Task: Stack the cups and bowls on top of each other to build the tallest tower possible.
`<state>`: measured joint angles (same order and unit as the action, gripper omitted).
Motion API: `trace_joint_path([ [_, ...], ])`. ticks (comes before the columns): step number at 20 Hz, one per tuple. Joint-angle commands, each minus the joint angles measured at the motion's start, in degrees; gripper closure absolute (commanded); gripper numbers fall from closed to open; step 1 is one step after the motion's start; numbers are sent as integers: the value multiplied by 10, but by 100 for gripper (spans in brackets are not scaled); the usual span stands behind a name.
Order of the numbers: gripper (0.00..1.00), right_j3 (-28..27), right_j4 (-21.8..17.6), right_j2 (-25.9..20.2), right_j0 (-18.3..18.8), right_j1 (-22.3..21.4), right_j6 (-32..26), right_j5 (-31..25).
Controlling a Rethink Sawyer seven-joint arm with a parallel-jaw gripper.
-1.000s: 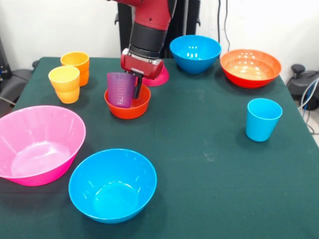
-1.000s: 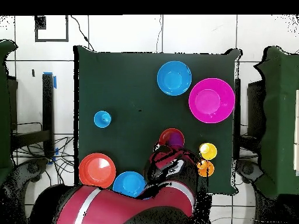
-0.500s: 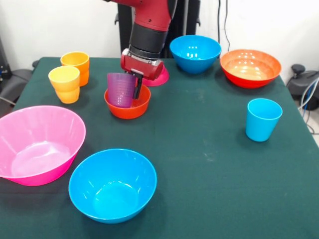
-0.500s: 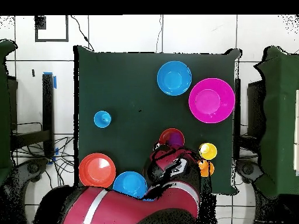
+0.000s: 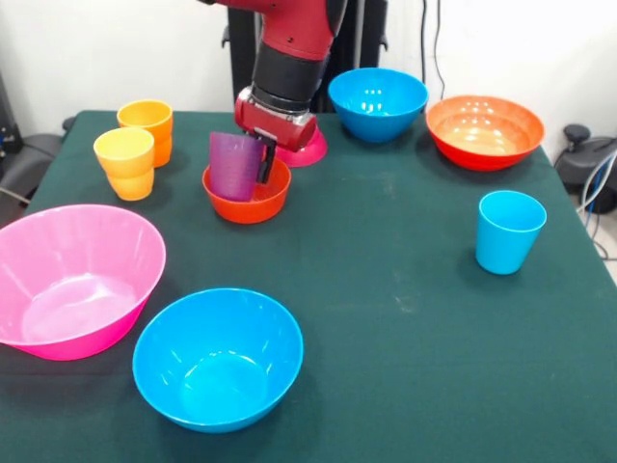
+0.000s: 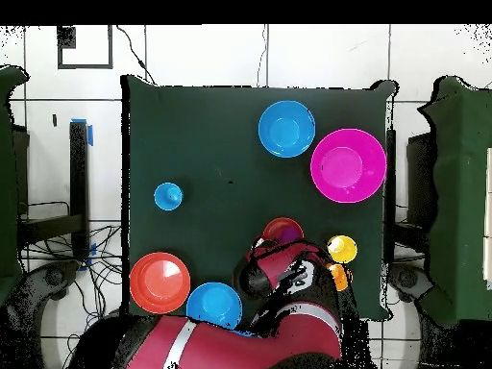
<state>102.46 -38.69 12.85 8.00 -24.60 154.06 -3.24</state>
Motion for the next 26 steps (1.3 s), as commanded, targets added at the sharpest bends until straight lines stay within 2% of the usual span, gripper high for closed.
trace_joint_path([
  [1,100,100,10,-82,11,14,-52,-130],
  [8,100,139,5,-89,22,-34,-62,-156],
  [10,100,137,5,-96,29,-32,-63,-160],
  [12,100,116,-1,-103,33,-3,-56,-143],
  [14,100,82,-12,-108,34,45,-45,-112],
  [18,100,-15,-37,-115,35,148,-40,-56],
  [22,100,-77,-60,-118,40,194,-47,-29],
  [26,100,-112,-86,-115,38,210,-53,-16],
])
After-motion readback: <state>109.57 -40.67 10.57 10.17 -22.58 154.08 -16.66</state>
